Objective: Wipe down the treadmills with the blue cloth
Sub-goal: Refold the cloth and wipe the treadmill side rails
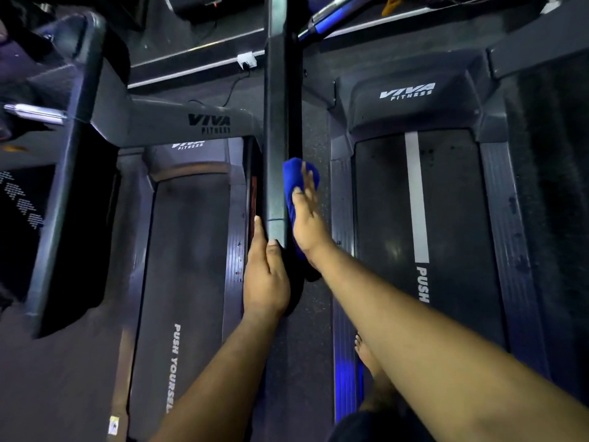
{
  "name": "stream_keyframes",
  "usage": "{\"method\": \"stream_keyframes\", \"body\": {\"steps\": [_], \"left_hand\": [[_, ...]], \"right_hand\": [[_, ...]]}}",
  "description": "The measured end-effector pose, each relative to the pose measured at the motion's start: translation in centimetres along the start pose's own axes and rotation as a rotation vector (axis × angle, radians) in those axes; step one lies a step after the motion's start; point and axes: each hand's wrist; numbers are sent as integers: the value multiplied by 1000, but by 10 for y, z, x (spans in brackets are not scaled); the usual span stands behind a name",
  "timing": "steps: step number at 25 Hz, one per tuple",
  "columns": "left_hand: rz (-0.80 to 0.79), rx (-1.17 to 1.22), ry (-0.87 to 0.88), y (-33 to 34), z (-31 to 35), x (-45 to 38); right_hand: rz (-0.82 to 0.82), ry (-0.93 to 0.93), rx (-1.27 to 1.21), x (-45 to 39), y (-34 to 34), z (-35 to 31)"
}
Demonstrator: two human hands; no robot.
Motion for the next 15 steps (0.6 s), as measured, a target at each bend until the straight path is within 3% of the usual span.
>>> {"method": "stream_keyframes", "body": {"steps": [6,11,15], "left_hand": [[-34,-28,5,-1,-1,-3],[-45,-94,-1,-2,-1,-4],[-93,-167,-80,-10,15,-26]], "right_hand": [[-116,-40,32,91,-7,40],[20,-96,179,-19,-1,-32],[-21,-172,156,-1,-5,-8]]}}
Point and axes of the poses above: each hand's wrist, its own x-axis away from the middle knuckle, its own y-axis out of the palm, z = x × y, and after that the axes turned 15 degrees about y, right-handed
